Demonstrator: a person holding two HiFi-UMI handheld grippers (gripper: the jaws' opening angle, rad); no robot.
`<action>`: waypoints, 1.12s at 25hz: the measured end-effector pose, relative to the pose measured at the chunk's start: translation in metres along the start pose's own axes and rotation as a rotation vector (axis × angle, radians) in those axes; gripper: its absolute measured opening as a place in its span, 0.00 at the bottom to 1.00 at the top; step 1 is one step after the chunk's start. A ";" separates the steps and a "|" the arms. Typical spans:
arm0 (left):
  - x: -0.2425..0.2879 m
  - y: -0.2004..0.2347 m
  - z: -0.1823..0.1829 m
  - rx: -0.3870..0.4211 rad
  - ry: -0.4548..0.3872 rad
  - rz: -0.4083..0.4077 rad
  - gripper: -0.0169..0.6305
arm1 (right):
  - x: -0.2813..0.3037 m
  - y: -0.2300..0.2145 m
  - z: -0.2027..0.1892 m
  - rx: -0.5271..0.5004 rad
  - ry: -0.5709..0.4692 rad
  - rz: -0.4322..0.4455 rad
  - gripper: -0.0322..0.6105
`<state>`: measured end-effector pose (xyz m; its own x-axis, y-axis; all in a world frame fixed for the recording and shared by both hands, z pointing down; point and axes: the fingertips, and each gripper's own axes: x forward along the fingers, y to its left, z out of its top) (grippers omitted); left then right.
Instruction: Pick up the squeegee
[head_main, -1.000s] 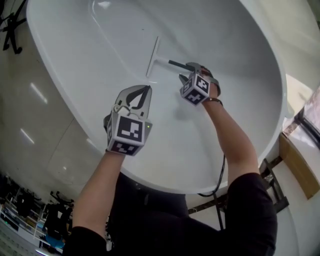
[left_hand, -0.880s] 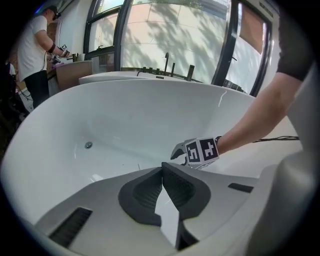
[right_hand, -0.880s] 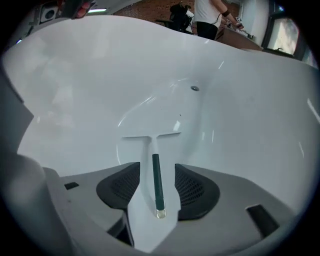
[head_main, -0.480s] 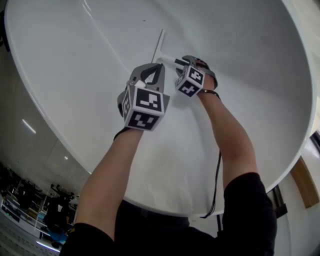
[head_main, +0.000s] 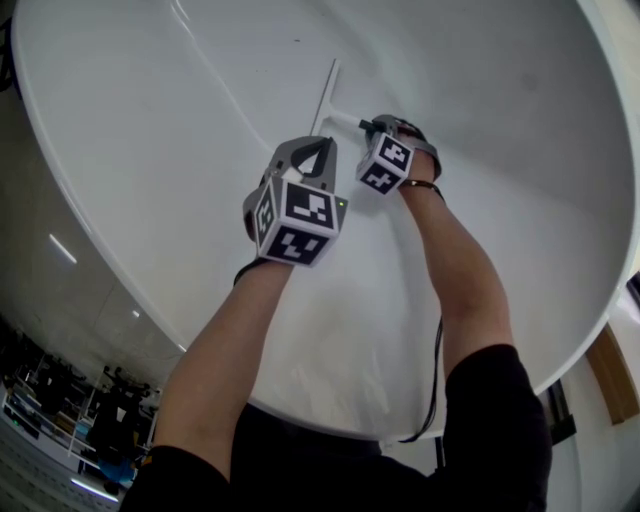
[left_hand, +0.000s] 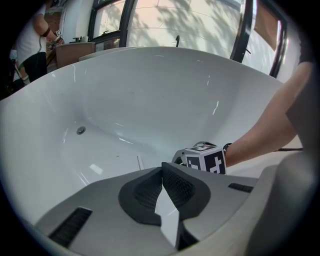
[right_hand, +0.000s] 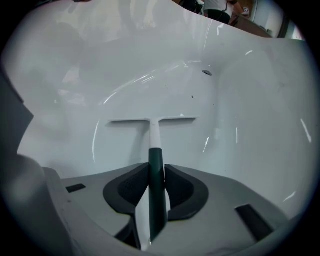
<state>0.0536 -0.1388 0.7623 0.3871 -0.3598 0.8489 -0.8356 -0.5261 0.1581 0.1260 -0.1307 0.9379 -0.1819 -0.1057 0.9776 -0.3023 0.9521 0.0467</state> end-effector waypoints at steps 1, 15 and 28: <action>-0.006 -0.001 0.003 0.004 -0.004 0.004 0.03 | -0.007 0.001 0.001 0.004 -0.004 -0.001 0.21; -0.254 -0.012 0.083 0.061 -0.221 0.058 0.03 | -0.279 0.000 0.076 0.241 -0.146 -0.101 0.21; -0.590 -0.051 0.030 0.215 -0.455 0.001 0.03 | -0.697 0.145 0.158 0.473 -0.509 -0.481 0.21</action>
<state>-0.1204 0.0770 0.2379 0.5572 -0.6344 0.5357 -0.7552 -0.6554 0.0094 0.0610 0.0356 0.2309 -0.2981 -0.6930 0.6564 -0.7939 0.5618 0.2326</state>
